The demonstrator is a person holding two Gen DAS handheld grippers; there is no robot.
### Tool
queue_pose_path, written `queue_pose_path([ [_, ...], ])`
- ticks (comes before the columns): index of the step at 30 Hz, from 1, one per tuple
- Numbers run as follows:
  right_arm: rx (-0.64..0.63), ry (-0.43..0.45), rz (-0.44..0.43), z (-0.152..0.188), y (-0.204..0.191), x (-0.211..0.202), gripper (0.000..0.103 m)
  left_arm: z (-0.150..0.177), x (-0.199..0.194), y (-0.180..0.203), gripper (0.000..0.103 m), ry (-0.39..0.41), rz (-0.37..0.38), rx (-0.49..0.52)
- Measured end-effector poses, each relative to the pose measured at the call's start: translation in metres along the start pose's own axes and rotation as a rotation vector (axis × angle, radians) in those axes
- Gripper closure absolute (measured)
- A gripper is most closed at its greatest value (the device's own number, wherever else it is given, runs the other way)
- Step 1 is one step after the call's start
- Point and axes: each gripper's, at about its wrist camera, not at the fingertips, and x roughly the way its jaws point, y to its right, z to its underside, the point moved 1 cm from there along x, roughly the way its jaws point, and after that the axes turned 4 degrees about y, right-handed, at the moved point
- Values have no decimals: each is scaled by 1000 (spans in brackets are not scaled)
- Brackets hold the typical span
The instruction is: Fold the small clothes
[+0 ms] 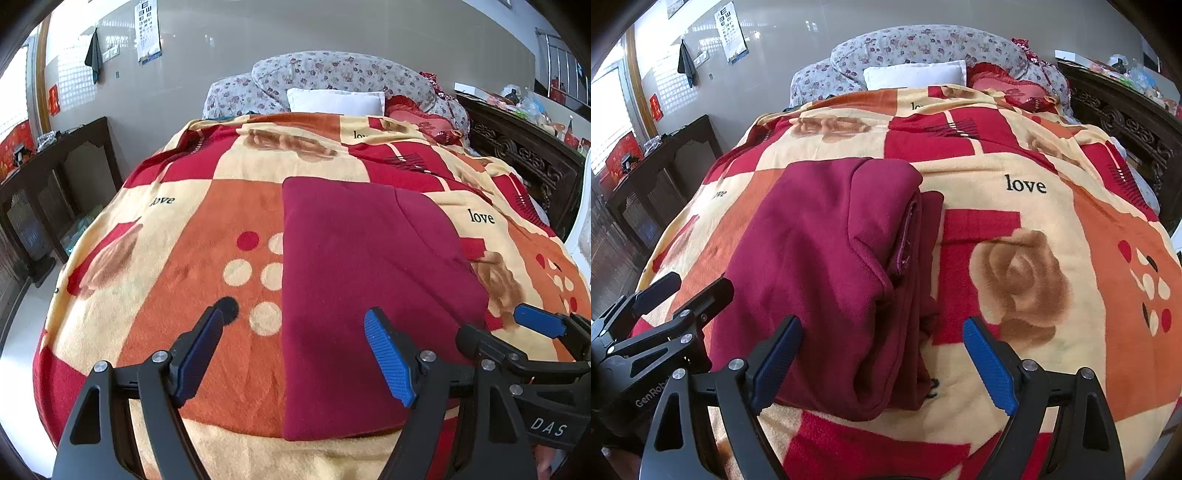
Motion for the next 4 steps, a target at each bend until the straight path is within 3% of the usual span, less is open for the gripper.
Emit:
queue_pose_path([
  [4,4,-9,-9,0,2,2,11,0,7,-2,24,-18,12,1],
])
